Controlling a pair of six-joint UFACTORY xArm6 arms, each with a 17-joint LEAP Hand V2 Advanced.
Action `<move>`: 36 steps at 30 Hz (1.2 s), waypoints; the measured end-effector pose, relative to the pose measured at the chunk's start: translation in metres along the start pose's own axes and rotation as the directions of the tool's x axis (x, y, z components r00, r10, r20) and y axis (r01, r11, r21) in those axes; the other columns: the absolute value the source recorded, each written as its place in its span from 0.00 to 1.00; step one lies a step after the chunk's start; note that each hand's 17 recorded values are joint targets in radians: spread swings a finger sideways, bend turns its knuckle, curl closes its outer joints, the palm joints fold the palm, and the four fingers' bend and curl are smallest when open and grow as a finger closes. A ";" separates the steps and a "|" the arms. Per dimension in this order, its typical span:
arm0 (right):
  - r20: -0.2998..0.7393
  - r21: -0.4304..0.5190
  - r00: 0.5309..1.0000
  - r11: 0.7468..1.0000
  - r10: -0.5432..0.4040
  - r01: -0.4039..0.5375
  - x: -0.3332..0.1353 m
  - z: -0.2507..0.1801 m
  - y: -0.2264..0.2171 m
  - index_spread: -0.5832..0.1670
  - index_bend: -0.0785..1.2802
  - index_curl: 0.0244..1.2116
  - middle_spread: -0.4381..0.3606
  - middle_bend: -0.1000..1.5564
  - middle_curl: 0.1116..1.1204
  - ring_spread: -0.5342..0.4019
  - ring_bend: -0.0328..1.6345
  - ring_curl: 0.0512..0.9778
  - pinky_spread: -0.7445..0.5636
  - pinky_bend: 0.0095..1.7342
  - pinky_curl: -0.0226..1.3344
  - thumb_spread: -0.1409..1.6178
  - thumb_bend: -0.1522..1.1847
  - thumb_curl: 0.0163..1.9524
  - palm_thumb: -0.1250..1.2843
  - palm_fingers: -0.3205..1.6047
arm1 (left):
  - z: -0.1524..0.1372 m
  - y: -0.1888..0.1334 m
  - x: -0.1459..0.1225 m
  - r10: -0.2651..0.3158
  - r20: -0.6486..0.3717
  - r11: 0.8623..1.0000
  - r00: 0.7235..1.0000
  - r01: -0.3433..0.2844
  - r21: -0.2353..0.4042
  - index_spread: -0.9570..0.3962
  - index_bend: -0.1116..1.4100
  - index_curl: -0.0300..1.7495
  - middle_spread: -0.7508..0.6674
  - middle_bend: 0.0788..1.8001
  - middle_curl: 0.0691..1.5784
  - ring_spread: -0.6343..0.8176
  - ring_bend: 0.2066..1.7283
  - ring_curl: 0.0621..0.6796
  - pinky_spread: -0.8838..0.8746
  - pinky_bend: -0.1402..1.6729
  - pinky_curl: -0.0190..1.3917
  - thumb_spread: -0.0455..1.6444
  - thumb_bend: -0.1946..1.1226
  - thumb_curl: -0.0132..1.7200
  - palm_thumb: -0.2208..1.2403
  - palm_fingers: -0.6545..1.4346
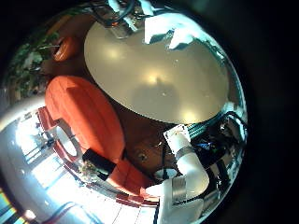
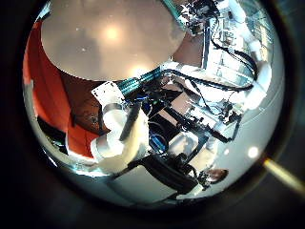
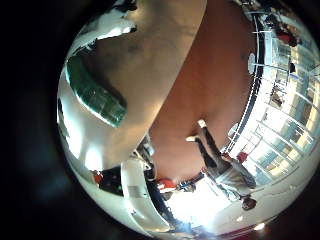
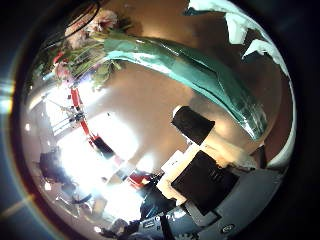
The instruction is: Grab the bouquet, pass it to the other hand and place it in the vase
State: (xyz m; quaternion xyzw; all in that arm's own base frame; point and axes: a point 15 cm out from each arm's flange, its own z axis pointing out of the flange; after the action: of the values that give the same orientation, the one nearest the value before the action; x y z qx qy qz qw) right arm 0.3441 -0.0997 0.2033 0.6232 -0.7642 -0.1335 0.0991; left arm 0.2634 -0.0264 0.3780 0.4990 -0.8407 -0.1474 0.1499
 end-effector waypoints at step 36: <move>-0.137 -0.060 0.991 0.998 -0.010 0.002 0.001 0.052 -0.005 0.18 0.40 0.57 0.22 0.53 0.67 0.28 0.71 0.53 0.30 0.74 0.11 0.65 0.11 0.23 0.64 0.77 | 0.002 0.002 0.003 0.006 -0.005 1.000 1.000 -0.006 -0.005 0.71 0.19 0.21 0.77 0.06 0.17 0.77 0.23 0.19 0.78 0.24 0.25 0.74 0.13 0.18 0.35 0.38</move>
State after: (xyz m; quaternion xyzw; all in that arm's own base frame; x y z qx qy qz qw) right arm 0.3315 -0.0968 0.1523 0.6300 -0.7493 -0.1135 0.1695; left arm 0.2599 -0.0282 0.3772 0.4964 -0.8415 -0.1480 0.1535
